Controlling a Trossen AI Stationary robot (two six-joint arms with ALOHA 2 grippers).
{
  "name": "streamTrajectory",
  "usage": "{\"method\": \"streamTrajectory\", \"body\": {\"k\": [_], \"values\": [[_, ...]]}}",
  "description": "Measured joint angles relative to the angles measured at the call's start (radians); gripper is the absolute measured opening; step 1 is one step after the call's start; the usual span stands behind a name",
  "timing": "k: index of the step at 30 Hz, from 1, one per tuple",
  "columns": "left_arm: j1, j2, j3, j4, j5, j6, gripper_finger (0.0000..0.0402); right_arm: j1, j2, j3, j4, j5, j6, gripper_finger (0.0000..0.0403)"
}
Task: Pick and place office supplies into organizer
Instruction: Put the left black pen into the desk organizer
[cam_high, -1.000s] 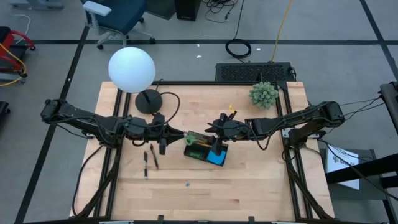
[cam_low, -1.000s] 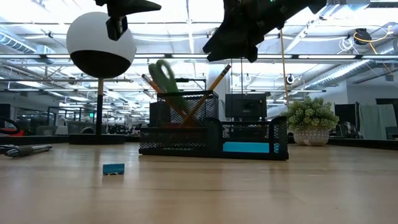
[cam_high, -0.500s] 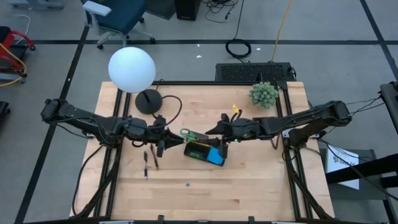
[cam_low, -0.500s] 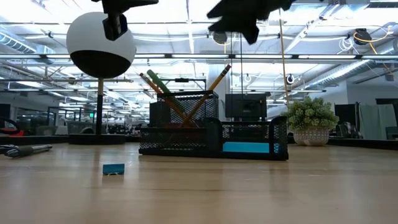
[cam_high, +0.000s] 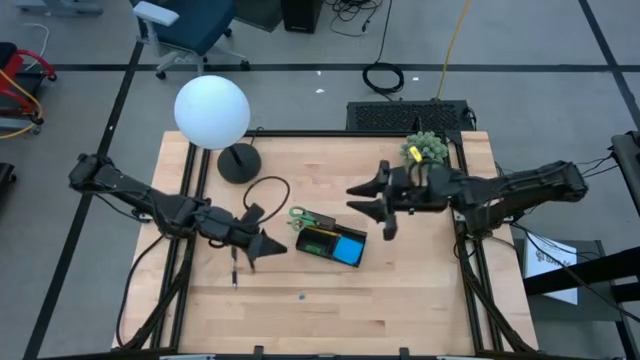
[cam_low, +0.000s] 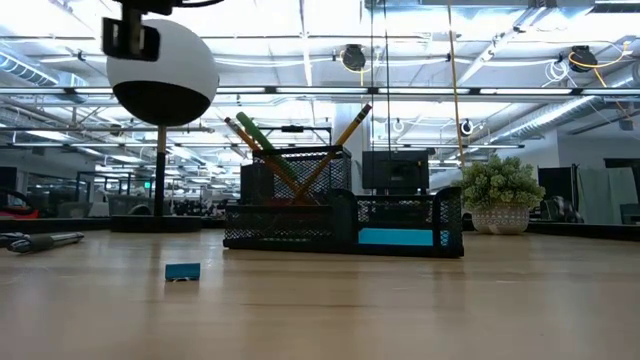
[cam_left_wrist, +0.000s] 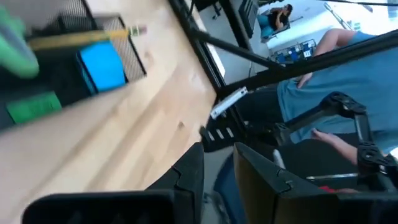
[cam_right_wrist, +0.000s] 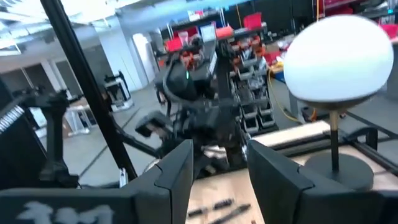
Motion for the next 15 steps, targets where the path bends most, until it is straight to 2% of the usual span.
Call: {"method": "streamTrajectory", "body": {"k": [6, 11, 15], "values": [[-0.072, 0.000, 0.000, -0.098, -0.033, -0.208, 0.0081, 0.000, -0.047, 0.000, 0.001, 0.001, 0.000, 0.0139], [-0.129, 0.000, 0.000, -0.232, -0.042, -0.471, 0.0081, 0.000, -0.049, 0.000, 0.000, 0.001, 0.000, 0.0141], [-0.180, 0.000, 0.000, -0.303, -0.039, -0.616, 0.0081, 0.000, -0.049, 0.000, 0.000, 0.001, 0.000, 0.0141]]}}
